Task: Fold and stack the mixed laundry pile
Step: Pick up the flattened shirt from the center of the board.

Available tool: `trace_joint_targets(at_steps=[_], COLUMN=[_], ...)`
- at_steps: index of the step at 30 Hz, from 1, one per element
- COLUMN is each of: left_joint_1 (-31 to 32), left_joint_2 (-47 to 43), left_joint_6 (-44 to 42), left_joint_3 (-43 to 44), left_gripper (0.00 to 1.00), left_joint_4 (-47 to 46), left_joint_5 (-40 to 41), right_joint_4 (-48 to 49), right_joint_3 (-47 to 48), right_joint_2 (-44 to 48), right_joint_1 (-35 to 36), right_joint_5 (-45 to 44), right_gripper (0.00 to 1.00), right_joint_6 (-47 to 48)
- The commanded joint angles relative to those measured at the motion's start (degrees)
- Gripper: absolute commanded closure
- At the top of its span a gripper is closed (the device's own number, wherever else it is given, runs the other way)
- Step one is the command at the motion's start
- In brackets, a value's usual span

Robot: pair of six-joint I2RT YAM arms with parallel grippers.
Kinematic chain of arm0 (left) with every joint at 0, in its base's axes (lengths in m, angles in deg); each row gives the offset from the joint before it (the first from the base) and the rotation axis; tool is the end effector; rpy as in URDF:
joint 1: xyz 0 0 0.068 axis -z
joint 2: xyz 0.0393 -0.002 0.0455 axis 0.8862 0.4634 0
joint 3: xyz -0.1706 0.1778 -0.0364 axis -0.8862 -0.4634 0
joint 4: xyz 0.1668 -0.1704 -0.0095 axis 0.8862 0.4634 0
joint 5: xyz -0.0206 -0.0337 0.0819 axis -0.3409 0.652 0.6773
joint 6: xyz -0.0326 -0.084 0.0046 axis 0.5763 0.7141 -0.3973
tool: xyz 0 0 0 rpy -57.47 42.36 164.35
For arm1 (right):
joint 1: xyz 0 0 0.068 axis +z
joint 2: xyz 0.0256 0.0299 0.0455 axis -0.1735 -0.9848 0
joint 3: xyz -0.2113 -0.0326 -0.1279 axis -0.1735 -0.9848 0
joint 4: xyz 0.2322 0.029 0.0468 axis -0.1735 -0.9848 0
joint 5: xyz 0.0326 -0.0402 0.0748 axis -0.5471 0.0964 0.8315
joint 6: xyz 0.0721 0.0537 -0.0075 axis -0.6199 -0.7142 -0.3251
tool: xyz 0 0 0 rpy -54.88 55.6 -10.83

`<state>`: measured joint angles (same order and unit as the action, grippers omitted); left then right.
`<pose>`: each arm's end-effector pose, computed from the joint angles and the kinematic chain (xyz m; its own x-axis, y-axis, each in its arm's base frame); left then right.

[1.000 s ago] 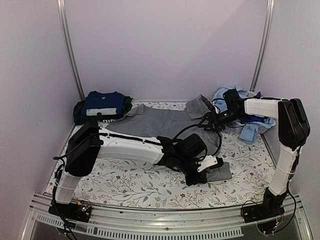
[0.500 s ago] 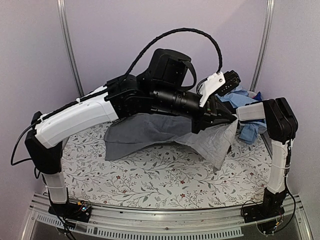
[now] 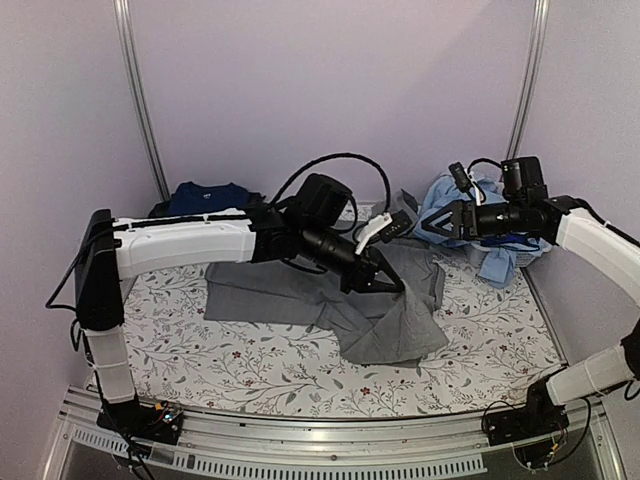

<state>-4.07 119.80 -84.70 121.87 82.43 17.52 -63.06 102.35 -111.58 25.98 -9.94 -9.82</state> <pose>0.1917 -0.4087 0.2616 -0.2940 0.4638 -0.8357 0.9333 -0.0494 -0.3557 0.2795 0.1387 0.2770 -0.7047 -0.0852 -0.7043 -0.6191 0.5586 0.5520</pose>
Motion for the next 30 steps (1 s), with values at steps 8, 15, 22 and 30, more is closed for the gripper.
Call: trace_joint_targets(at_steps=[8,15,22,30], left_joint_1=[-16.17,-12.85,2.85,6.35], left_joint_2=[-2.40,-4.99,-11.13,-15.82], left_joint_6=[-0.50,-17.22,-36.17,-42.91], left_joint_3=[-11.48,-12.69,-18.22,-20.07], left_gripper=[1.00,1.00,1.00,0.86], left_joint_4=[-8.12,3.66,11.04,6.74], left_joint_5=[-11.80,-2.97,28.61,34.56], right_joint_4=[2.22,2.41,4.19,5.79], right_joint_3=[-20.62,-19.07,-17.03,-18.82], right_joint_2=[16.77,8.19,4.63,4.98], right_joint_1=[6.08,11.57,10.19,9.76], right_joint_5=[-2.77,-6.04,-2.79,1.95], right_gripper=[0.16,0.26,0.26,0.25], right_joint_6=[-6.70,-2.92,-4.40,-5.65])
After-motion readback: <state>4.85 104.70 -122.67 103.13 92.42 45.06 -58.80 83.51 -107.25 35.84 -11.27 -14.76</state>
